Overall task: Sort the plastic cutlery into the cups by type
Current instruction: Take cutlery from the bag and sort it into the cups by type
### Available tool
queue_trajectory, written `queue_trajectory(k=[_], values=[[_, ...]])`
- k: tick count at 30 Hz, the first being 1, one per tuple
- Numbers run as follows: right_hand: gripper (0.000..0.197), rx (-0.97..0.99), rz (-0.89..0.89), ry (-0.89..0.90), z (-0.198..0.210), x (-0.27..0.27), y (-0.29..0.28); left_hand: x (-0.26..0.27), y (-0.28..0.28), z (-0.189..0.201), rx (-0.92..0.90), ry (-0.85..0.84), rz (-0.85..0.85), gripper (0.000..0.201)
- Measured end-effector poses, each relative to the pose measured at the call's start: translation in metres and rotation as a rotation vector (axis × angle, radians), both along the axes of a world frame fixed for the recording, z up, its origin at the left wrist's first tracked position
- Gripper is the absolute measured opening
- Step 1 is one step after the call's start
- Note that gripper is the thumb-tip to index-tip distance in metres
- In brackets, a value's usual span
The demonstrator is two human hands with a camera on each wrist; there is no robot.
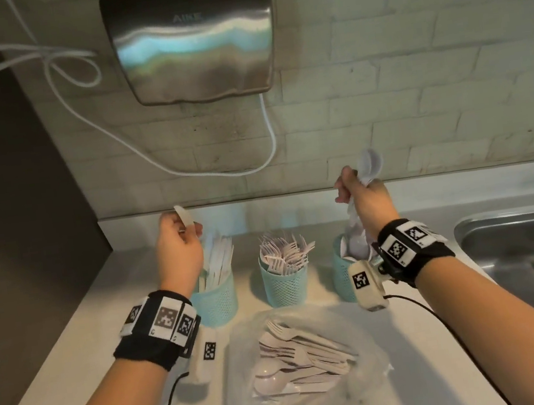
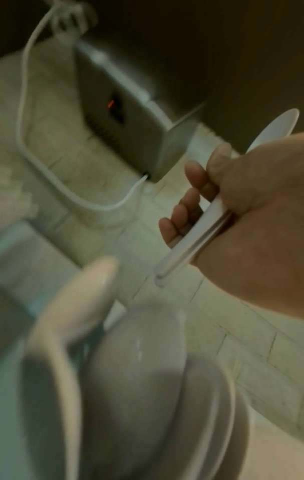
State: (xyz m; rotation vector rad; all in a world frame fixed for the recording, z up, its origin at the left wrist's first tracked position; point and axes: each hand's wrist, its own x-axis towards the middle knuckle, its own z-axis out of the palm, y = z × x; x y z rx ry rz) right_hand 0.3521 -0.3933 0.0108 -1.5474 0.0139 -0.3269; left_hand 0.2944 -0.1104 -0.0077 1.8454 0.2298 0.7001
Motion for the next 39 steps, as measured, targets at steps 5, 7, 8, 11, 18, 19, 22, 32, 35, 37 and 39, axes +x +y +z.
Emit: queue_trajectory(k=[5, 7, 8, 11, 18, 19, 22, 32, 35, 37, 39], values=[[0.016, -0.218, 0.139, 0.188, -0.018, 0.015, -0.002, 0.003, 0.007, -0.022, 0.074, 0.139, -0.031, 0.018], [0.016, -0.260, 0.168, 0.226, -0.017, 0.018, -0.002, 0.004, 0.010, -0.028, 0.073, 0.178, -0.038, 0.020], [0.015, -0.310, 0.178, 0.226, -0.015, 0.020, -0.004, 0.005, 0.012, -0.030, 0.068, 0.189, -0.041, 0.020], [0.017, -0.530, 0.204, 0.229, -0.013, 0.024, -0.010, 0.008, 0.014, -0.033, 0.058, 0.200, -0.046, 0.018], [0.030, -0.990, 0.228, 0.204, -0.018, 0.024, -0.010, 0.006, 0.013, -0.044, 0.265, 0.354, -0.059, 0.029], [0.028, -0.951, 0.212, 0.196, -0.019, 0.023, -0.011, 0.004, 0.012, -0.046, 0.320, 0.381, -0.061, 0.029], [0.027, -0.858, 0.183, 0.187, -0.022, 0.017, -0.011, 0.002, 0.010, -0.048, 0.401, 0.389, -0.051, 0.037], [0.035, -0.800, 0.214, 0.177, -0.023, 0.006, -0.020, -0.004, 0.001, -0.043, 0.570, 0.410, -0.073, 0.049], [0.029, -0.749, 0.114, 0.091, -0.019, -0.008, -0.030, -0.002, -0.001, -0.041, 0.568, 0.439, -0.075, 0.035], [0.022, -0.804, -0.025, 0.029, -0.020, -0.018, -0.042, 0.001, -0.002, -0.042, 0.607, 0.433, -0.035, 0.029], [0.025, -0.849, -0.199, 0.014, -0.026, -0.031, -0.057, 0.003, -0.003, -0.043, 0.699, 0.394, 0.061, 0.026]])
